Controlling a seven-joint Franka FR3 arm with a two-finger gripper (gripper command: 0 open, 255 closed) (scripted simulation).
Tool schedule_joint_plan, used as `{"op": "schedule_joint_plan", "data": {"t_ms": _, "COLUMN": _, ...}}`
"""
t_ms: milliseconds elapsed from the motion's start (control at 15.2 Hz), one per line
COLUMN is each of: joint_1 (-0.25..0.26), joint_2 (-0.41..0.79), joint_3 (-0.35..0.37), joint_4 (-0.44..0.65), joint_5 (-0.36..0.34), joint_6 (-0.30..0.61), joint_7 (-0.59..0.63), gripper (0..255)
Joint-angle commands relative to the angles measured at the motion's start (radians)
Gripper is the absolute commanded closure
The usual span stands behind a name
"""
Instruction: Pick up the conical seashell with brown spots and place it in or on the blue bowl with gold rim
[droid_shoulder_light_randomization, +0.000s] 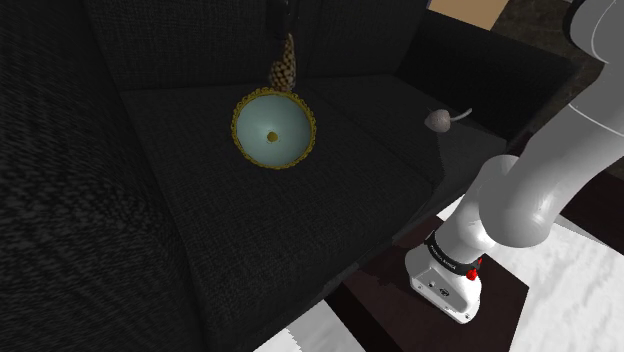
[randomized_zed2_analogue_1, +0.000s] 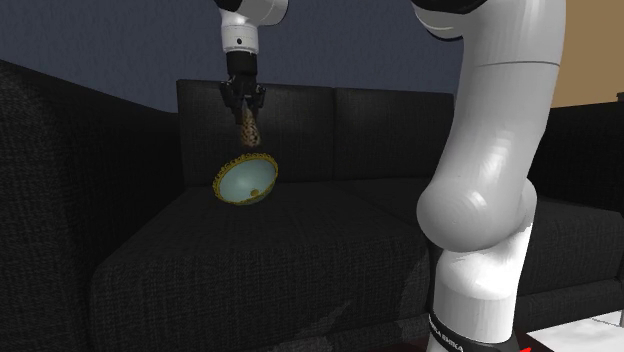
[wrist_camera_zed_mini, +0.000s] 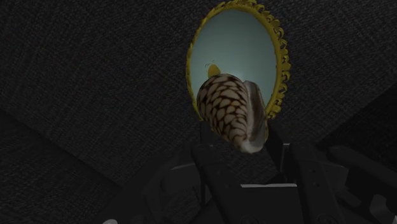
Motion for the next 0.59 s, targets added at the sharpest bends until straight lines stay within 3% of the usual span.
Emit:
{"op": "schedule_joint_plan", "data": {"t_ms": 0, "joint_1": 0.000, "joint_2": -0.008, "joint_3": 0.000, "joint_4": -0.037, "joint_5": 0.002, "joint_6": 0.030, "joint_7": 0.001, "gripper": 255}}
{"op": "schedule_joint_plan", "data": {"t_ms": 528, "joint_1": 0.000, "joint_2": -0.013, "joint_3": -0.001, "joint_4": -0.065, "joint_5": 0.004, "joint_6": 0.053, "joint_7": 0.001, "gripper": 255}}
